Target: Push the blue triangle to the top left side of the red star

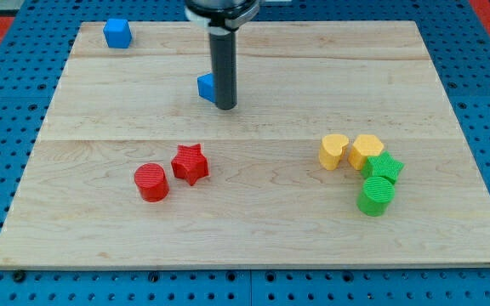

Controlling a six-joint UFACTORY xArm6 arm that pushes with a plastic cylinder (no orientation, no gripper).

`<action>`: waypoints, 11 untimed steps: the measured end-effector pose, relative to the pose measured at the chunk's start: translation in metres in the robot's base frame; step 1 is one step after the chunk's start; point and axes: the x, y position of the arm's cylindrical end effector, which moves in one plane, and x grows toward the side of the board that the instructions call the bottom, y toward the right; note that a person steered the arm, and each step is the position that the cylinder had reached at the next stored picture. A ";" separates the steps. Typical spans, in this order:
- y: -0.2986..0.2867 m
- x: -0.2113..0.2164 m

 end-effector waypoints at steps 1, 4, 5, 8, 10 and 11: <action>0.035 -0.052; -0.044 -0.040; -0.065 -0.010; -0.085 0.117; -0.053 0.075; -0.046 0.118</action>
